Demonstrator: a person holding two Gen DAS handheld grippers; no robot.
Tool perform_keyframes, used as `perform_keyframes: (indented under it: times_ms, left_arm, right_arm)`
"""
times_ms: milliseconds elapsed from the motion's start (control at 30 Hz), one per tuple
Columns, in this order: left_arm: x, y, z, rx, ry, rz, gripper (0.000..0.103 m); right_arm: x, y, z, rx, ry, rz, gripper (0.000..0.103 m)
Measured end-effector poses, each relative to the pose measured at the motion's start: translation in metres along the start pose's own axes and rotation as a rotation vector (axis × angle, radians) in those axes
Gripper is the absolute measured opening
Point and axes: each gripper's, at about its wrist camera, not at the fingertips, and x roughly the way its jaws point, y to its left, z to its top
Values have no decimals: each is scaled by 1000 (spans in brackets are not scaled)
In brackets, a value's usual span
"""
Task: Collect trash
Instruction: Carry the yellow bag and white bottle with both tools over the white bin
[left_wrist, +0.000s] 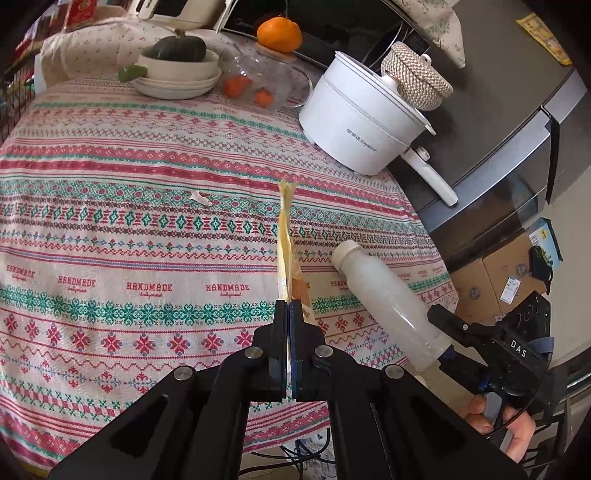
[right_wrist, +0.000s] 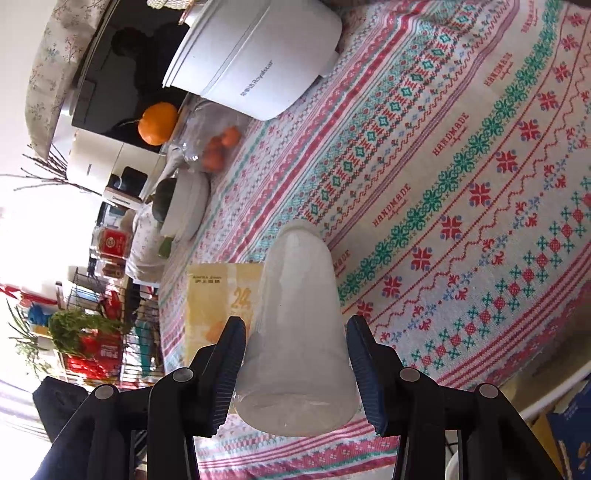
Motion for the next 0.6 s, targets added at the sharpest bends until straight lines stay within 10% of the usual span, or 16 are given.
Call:
perform_keyframes:
  times_ms: [600]
  left_arm:
    - [44,5,3,5,80,9,2]
  right_arm:
    - [61,17,-19,-300,60,-186,49]
